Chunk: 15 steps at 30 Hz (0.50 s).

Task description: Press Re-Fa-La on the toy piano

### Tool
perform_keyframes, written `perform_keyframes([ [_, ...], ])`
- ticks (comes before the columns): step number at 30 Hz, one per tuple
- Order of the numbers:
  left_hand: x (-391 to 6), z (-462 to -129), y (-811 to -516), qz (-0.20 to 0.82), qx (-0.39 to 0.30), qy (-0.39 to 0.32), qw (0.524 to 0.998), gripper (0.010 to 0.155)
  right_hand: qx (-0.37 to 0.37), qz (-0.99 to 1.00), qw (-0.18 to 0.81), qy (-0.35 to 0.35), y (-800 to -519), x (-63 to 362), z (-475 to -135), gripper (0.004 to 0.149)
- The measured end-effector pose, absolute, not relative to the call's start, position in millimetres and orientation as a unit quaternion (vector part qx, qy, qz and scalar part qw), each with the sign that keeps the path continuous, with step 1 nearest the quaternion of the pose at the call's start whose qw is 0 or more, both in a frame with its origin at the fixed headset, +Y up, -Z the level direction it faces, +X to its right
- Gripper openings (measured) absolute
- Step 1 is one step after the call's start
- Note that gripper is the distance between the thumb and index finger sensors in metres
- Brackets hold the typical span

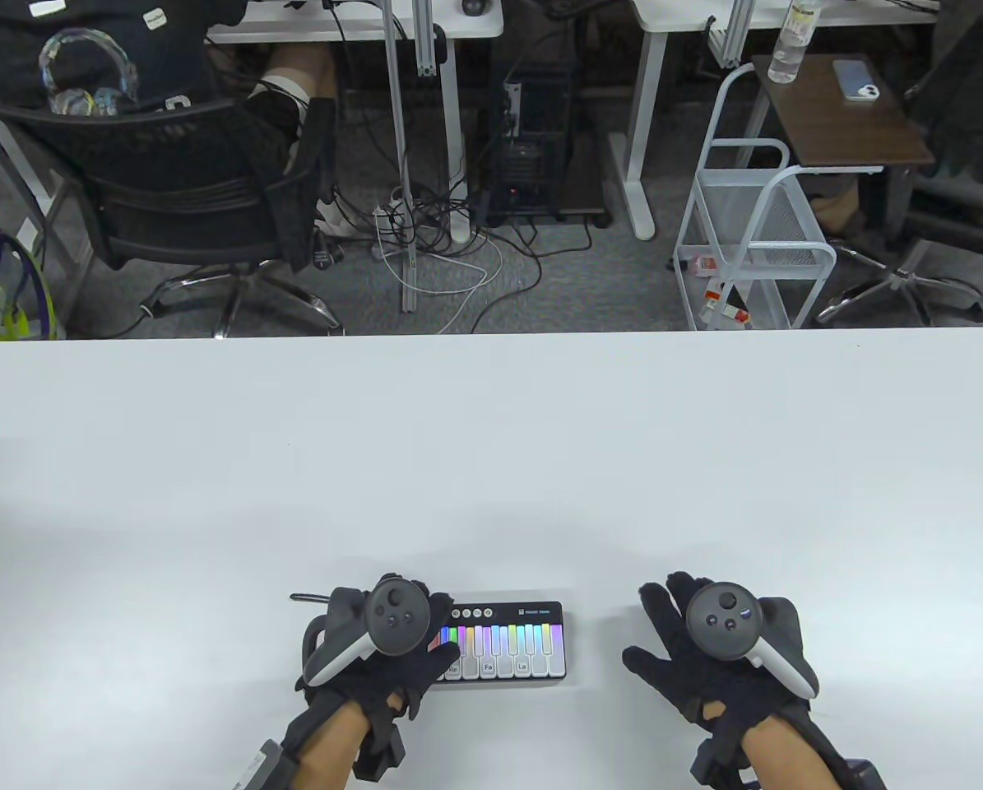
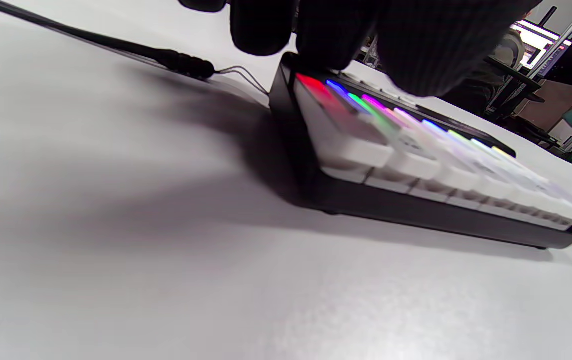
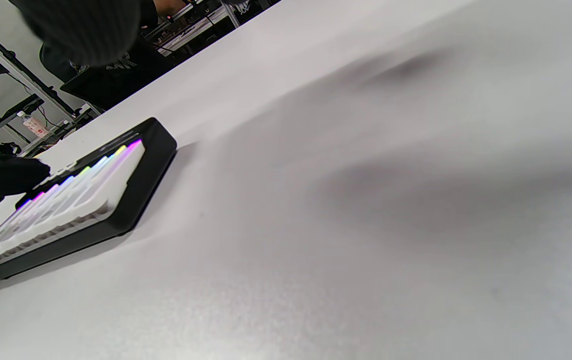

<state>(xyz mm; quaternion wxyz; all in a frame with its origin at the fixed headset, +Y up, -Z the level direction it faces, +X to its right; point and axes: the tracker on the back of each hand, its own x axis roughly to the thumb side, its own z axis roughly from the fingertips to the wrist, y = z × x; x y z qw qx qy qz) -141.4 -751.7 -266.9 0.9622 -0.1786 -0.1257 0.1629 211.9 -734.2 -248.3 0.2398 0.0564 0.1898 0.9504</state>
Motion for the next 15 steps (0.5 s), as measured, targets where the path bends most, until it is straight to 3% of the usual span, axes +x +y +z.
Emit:
perform_keyframes([
  [15,-140.2,-265.0,-751.2,0.170,-0.189,-0.116,0.960,0.068,0.056,0.951,0.239,0.191,-734.0,211.9,-248.3,0.081],
])
